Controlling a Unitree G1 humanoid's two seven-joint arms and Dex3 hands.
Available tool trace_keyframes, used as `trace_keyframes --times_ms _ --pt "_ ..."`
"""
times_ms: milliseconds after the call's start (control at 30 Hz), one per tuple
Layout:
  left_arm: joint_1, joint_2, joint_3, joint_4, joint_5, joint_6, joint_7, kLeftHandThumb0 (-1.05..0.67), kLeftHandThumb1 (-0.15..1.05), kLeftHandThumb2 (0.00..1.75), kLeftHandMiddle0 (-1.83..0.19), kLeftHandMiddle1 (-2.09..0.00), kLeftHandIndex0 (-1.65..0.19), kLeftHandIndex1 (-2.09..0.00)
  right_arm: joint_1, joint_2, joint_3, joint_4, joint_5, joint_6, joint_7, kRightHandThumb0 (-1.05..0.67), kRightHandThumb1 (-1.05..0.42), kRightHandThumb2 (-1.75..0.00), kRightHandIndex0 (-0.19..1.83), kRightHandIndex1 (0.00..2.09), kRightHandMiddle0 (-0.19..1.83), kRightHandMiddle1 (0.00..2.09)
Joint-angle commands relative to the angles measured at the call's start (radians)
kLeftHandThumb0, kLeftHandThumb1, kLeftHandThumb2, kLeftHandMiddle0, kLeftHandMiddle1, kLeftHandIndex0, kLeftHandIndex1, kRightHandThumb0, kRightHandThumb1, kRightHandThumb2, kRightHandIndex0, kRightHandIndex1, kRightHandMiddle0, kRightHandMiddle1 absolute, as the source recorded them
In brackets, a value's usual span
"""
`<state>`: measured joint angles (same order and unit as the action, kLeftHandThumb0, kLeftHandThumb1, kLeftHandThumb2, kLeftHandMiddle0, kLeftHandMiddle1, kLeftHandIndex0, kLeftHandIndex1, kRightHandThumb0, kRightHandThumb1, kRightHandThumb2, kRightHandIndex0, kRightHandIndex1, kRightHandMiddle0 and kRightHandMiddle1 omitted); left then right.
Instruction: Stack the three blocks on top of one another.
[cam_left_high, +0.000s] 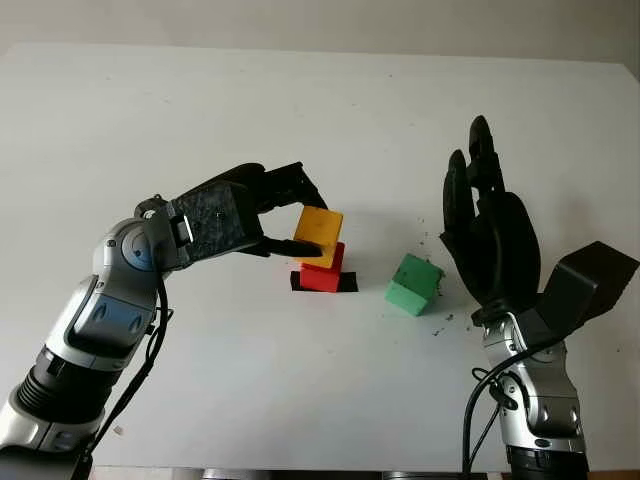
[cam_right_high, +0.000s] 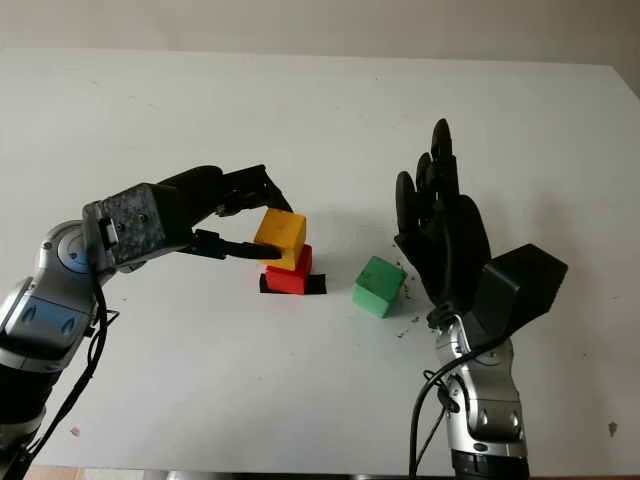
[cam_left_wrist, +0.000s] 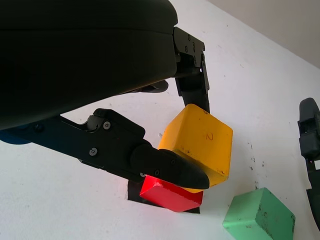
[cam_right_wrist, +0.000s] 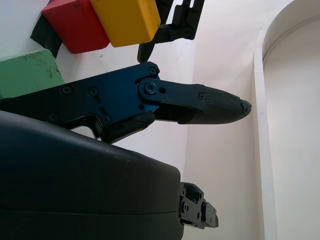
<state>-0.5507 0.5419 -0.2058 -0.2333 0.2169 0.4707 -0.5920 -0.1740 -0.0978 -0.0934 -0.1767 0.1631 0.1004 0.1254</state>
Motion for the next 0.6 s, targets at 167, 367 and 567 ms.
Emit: trace_keyframes --times_ms 167,367,567 --pt "0.016 -0.004 0.001 -0.035 0.008 0.006 0.008 -0.39 1.05 0.2 -0.28 -0.05 -0.3 -1.69 0.005 -0.009 -0.004 -0.012 0.0 -0.005 0.004 -0.7 -1.05 -0.53 -0.19 0.0 -0.19 0.0" --pt "0.022 -0.012 0.0 -0.042 0.018 0.016 0.028 -0.39 1.05 0.22 -0.28 -0.05 -0.28 -1.66 0.006 -0.008 -0.001 -0.016 -0.005 0.001 0.002 -0.7 -1.05 -0.53 -0.19 0.0 -0.19 0.0" --pt "0.019 -0.028 -0.01 -0.058 0.051 0.063 0.056 -0.39 1.05 0.21 -0.29 -0.06 -0.27 -1.62 0.01 -0.006 -0.002 -0.019 -0.005 0.001 0.001 -0.7 -1.05 -0.53 -0.19 0.0 -0.19 0.0"
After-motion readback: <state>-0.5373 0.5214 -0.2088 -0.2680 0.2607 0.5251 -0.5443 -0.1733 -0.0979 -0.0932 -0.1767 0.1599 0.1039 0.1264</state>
